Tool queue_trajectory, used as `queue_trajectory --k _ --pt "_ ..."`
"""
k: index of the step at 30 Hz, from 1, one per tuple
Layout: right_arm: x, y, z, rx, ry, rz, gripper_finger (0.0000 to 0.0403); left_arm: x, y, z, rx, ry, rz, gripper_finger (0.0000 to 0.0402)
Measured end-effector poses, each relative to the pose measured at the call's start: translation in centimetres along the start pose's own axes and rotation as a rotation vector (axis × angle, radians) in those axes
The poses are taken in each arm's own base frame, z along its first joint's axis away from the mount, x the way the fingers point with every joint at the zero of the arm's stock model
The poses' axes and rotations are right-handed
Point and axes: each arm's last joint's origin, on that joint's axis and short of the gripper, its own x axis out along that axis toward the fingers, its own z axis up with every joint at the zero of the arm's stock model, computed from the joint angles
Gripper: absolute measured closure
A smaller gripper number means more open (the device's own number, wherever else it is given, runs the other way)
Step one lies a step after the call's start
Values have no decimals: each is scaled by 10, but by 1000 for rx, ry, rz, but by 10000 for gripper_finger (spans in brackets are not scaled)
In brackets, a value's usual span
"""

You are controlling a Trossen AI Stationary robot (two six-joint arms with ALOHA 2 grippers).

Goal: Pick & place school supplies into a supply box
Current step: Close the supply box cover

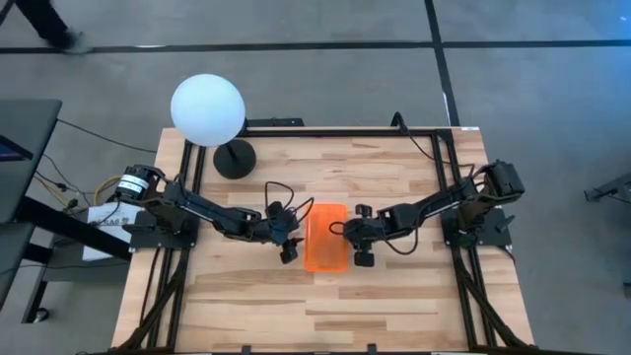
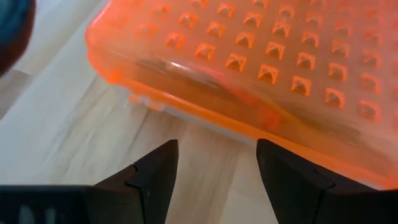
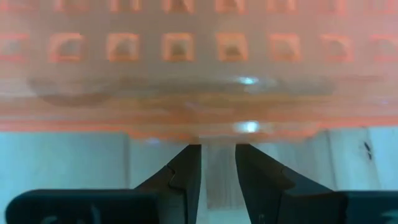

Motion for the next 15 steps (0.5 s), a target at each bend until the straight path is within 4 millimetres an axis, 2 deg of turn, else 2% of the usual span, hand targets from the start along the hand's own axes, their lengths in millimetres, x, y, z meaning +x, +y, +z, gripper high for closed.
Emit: queue_trajectory --k 10,15 --pt "0 -13 -8 85 91 -41 311 -2 -5 -4 -25 27 -27 187" --pt "-8 -15 -7 97 86 -47 311 -3 -7 -5 -56 28 -34 187"
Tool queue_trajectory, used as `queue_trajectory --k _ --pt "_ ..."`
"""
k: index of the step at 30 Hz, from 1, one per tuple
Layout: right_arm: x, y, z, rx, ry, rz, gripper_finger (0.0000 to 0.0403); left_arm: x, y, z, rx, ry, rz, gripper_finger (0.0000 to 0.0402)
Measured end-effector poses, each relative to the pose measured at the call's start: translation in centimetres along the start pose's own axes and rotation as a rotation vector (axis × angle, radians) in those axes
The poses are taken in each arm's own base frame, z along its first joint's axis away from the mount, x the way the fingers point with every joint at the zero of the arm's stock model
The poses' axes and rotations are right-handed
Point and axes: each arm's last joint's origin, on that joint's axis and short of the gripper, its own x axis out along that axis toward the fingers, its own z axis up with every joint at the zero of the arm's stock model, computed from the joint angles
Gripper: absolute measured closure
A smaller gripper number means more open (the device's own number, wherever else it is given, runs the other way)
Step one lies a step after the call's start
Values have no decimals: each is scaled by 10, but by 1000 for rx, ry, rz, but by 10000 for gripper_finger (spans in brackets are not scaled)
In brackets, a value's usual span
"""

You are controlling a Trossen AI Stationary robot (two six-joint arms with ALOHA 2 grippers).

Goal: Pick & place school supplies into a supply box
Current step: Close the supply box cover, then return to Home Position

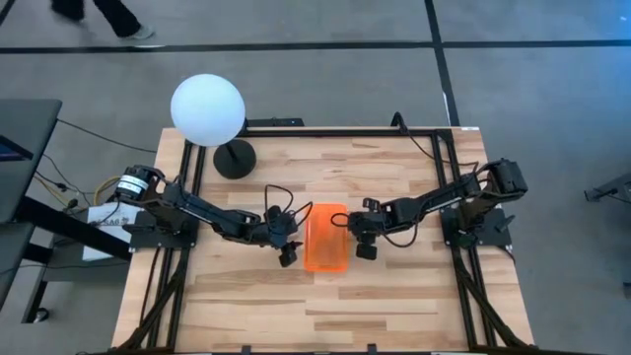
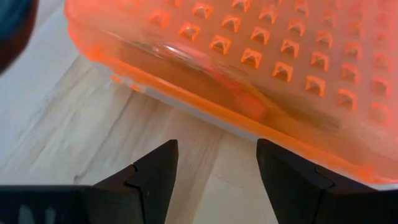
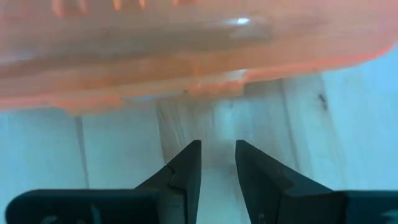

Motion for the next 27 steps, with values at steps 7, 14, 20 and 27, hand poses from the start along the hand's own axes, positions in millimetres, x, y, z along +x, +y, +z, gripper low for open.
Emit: queue_trajectory --k 7,14,20,27 --pt "-18 -8 5 17 -62 -39 311 -3 -8 -1 -18 -27 -35 187" --pt "-36 -16 6 38 -91 -50 311 -4 -13 -3 -47 -26 -48 187" --pt "-75 -13 5 16 -184 5 311 -27 -19 16 -93 -109 -115 187" --pt "-139 -15 -1 121 -425 95 311 -76 -18 60 -108 -294 -197 187"
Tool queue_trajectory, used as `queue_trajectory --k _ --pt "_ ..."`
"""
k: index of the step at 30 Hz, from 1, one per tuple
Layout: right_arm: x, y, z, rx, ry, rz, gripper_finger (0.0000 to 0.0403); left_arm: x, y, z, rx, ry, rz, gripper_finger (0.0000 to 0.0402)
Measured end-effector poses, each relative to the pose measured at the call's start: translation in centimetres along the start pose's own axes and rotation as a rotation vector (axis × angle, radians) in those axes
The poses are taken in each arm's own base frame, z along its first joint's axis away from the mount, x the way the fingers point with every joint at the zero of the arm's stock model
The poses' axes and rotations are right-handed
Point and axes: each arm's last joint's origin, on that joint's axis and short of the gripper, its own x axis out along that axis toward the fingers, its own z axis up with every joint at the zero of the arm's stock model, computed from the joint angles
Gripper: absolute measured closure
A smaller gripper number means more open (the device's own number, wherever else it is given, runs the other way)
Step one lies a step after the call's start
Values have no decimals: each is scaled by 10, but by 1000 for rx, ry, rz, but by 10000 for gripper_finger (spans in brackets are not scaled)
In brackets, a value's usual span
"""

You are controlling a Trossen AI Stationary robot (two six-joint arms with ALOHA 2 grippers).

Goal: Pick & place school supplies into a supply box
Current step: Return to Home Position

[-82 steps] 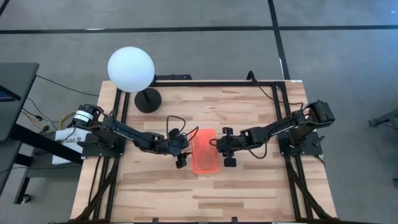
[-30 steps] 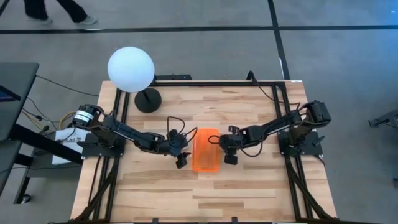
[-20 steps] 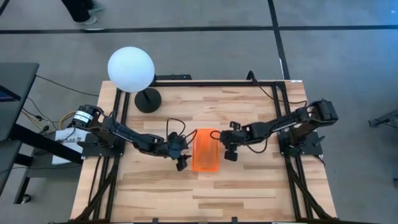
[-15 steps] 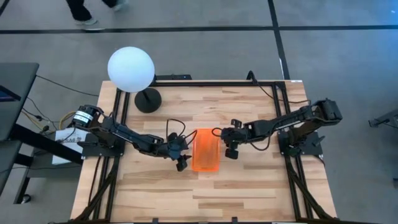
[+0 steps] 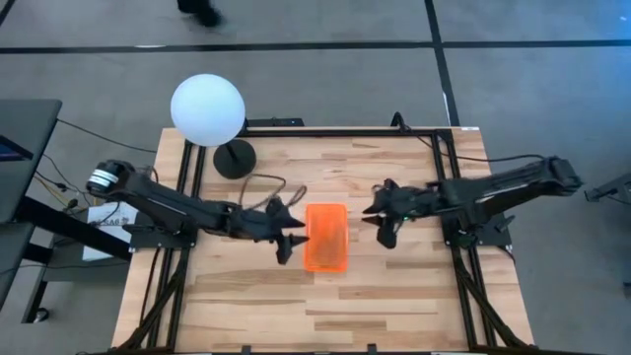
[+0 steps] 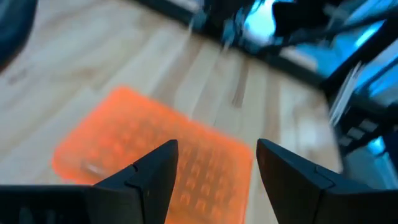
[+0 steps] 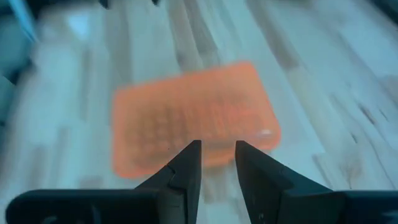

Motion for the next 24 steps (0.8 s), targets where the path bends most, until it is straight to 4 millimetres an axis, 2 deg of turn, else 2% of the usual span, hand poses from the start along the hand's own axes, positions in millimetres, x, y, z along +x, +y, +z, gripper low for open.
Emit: queue_trajectory --k 5,10,12,14,16,19,24 --pt "-41 2 6 68 -155 77 311 -30 -1 31 -40 -120 -50 187" --pt "-79 6 8 20 -314 176 311 -64 1 49 -67 -194 -89 187" --pt "-93 7 6 -25 -362 201 311 -78 1 56 -6 -240 -109 187" --pt "-104 6 3 -47 -400 190 311 -91 -1 58 130 -263 -125 187" --pt "-112 3 -2 -55 -412 139 311 -102 -2 57 232 -267 -123 187" --pt "-118 -4 -12 -38 -445 74 311 -112 4 55 273 -256 -37 187" --pt "-123 -16 -35 0 -504 67 311 -115 10 51 308 -234 55 187"
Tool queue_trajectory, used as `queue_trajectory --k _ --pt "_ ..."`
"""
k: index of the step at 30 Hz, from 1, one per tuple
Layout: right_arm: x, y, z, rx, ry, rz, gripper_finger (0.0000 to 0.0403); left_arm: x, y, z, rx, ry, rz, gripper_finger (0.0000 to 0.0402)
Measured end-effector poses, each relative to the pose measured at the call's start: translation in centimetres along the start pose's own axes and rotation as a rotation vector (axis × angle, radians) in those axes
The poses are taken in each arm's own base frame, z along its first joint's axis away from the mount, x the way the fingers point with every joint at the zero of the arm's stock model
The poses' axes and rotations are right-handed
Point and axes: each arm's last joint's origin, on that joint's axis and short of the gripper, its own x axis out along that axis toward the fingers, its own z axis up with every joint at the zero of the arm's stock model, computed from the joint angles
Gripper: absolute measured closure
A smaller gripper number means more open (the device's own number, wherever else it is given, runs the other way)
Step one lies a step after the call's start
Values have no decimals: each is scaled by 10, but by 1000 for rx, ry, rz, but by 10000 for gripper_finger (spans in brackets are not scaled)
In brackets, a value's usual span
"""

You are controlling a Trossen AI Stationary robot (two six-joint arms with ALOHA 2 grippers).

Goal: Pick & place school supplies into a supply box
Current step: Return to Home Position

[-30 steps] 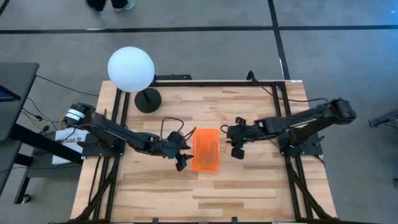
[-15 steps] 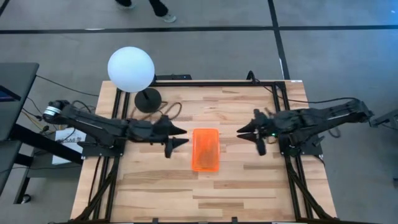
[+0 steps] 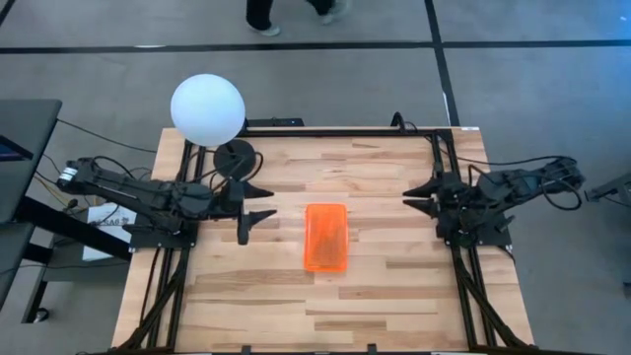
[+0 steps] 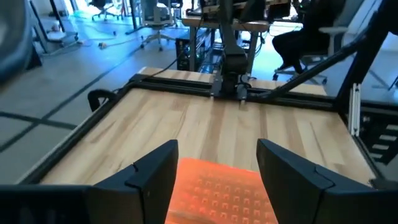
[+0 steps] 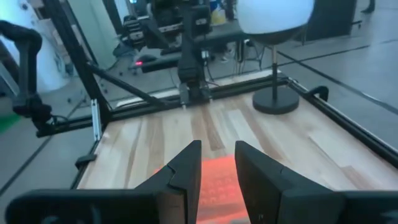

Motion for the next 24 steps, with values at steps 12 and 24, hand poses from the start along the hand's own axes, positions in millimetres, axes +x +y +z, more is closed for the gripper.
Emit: queue_trajectory --k 12,24 --pt "-8 -11 -34 38 -96 8 311 24 8 19 139 -196 -233 187" --pt "-25 -19 -34 43 -151 15 311 26 35 14 112 -90 -243 187"
